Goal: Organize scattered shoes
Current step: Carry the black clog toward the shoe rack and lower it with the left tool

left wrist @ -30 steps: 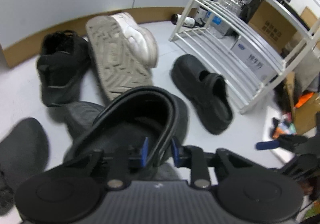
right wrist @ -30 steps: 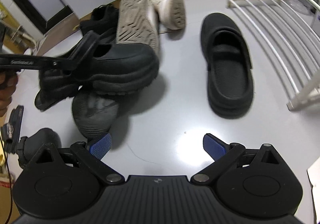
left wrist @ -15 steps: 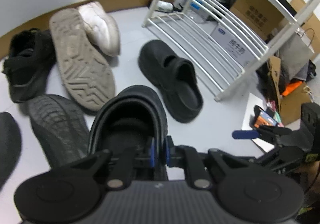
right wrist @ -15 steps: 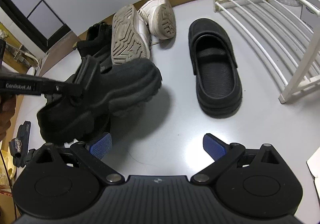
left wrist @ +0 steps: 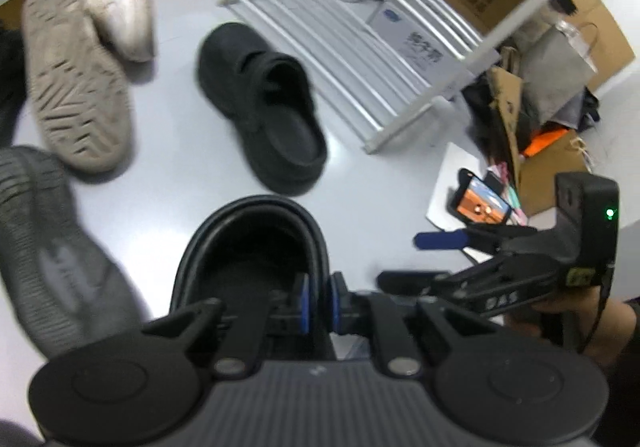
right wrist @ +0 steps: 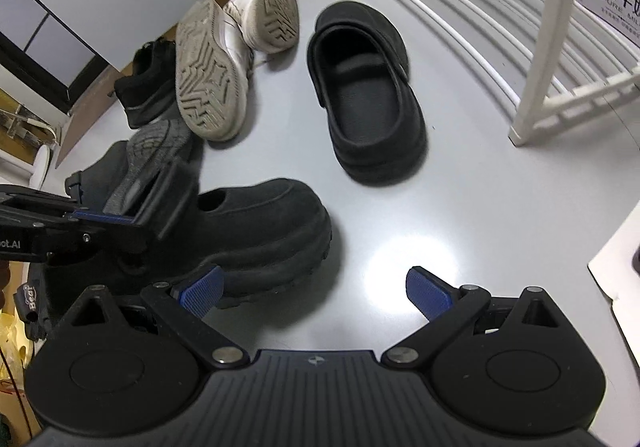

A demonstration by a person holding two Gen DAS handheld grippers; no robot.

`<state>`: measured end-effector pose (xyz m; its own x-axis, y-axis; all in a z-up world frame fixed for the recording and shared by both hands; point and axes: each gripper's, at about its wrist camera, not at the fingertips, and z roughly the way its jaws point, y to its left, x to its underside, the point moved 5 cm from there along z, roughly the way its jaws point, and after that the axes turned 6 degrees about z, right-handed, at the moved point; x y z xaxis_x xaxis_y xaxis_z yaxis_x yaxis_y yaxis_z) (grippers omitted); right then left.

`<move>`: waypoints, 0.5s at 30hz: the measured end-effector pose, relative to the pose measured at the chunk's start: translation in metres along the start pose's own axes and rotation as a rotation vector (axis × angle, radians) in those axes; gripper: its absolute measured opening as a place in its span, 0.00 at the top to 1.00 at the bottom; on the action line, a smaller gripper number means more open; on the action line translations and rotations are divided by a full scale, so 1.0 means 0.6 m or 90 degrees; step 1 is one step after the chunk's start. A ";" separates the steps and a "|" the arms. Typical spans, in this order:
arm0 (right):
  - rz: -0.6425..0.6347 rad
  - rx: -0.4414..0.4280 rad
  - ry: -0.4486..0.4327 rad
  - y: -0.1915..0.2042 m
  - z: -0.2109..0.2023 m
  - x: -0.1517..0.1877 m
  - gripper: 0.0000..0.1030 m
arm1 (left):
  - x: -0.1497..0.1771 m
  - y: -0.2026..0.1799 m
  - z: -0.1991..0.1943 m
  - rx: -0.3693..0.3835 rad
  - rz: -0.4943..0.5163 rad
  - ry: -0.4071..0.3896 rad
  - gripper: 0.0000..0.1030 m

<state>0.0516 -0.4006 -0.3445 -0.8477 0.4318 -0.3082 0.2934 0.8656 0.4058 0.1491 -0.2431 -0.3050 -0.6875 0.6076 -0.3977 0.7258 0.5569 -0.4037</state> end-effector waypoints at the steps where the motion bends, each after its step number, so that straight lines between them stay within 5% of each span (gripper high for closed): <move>1: 0.000 0.004 0.005 -0.005 0.001 0.003 0.02 | -0.002 -0.005 0.009 0.008 0.000 0.002 0.88; 15: -0.013 0.026 0.040 -0.018 0.027 0.021 0.02 | 0.000 0.014 0.106 0.000 -0.036 0.009 0.88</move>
<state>0.0449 -0.4002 -0.3670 -0.8792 0.3981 -0.2617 0.2922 0.8845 0.3637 0.1539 -0.2746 -0.3609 -0.7269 0.5830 -0.3628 0.6859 0.5909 -0.4246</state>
